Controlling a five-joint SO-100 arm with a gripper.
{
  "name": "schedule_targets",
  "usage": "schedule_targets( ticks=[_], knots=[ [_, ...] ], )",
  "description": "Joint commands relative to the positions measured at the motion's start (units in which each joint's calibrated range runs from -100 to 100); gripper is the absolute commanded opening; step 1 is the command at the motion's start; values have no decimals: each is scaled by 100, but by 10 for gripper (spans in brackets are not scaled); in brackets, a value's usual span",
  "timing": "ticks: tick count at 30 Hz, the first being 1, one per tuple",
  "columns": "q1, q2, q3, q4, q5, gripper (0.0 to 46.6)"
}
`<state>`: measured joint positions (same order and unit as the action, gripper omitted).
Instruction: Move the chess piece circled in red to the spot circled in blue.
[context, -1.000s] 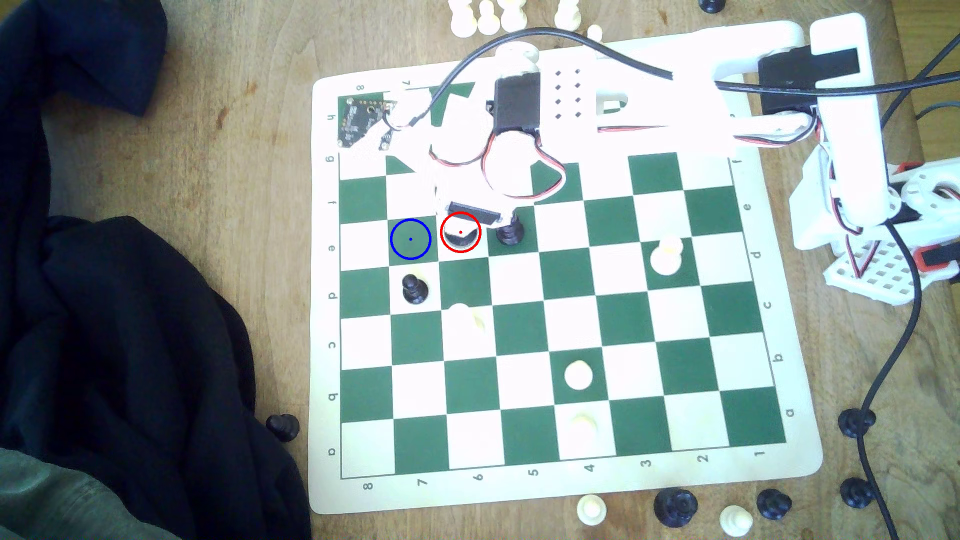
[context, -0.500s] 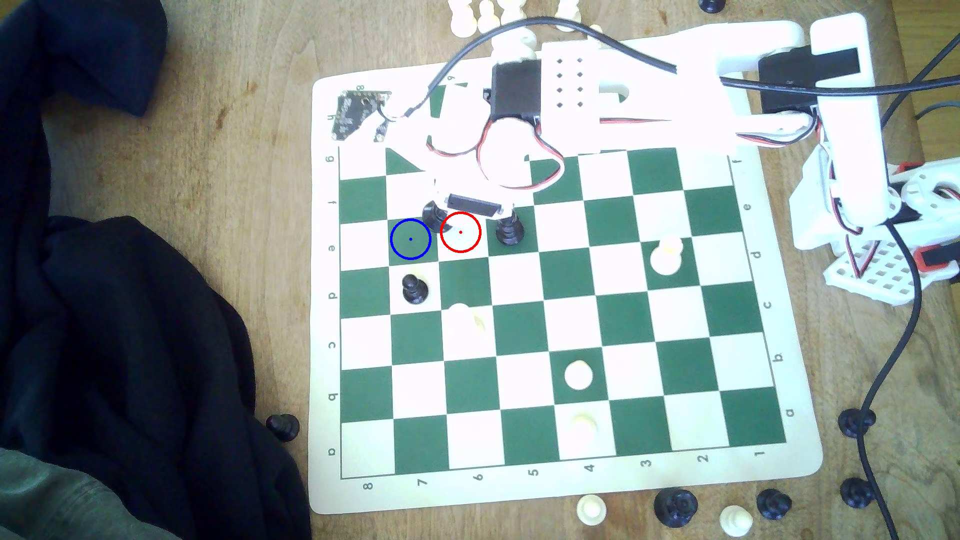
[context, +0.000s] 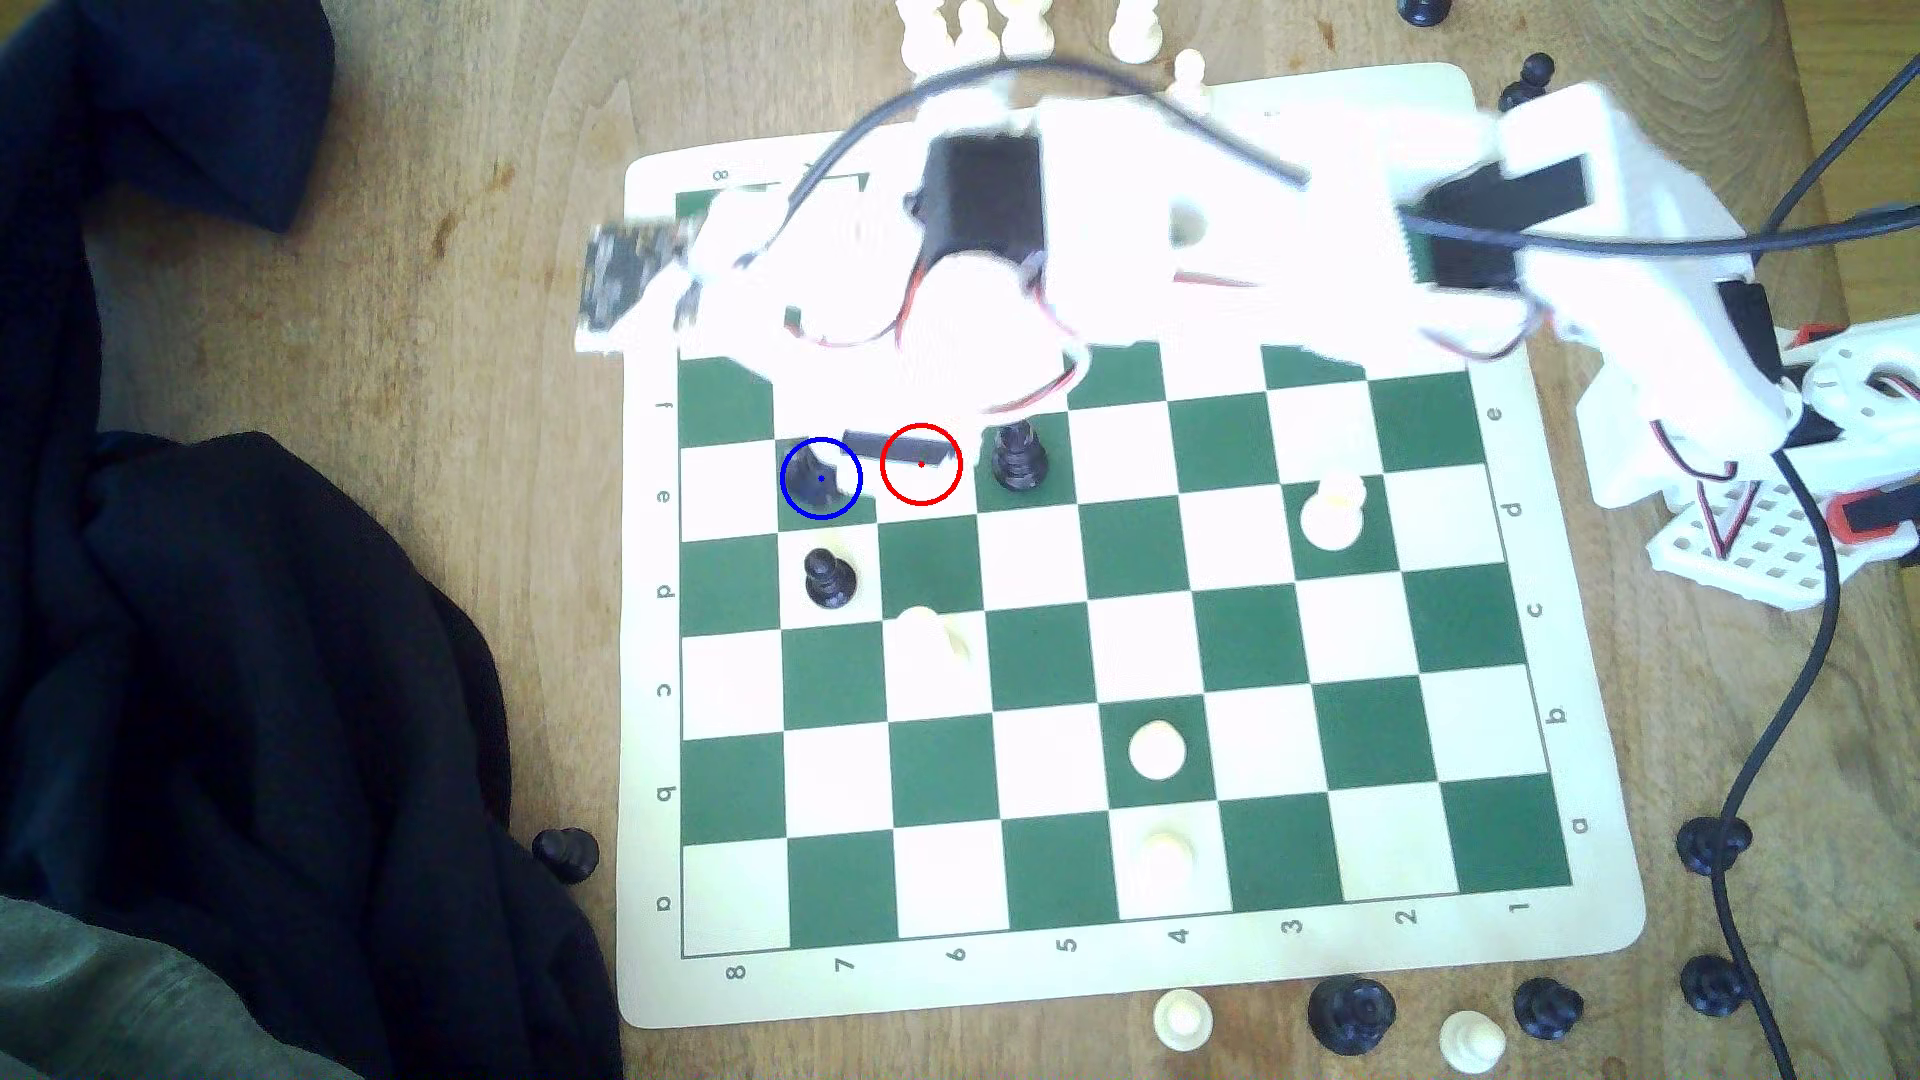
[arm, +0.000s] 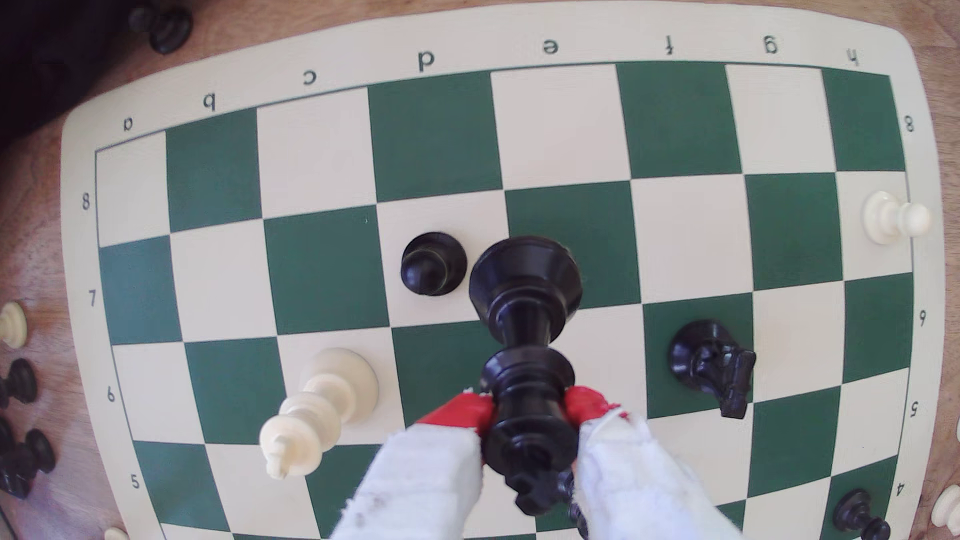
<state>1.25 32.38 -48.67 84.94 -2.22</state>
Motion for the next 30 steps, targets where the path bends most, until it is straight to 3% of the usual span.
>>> schedule_targets(
  ticks=[1,12,30],
  knots=[
    [-20,412,-1534,327,73,8],
    [184,1032,-1924,327,239,6],
    [262,1575,-2241,310,249,14]
  ],
)
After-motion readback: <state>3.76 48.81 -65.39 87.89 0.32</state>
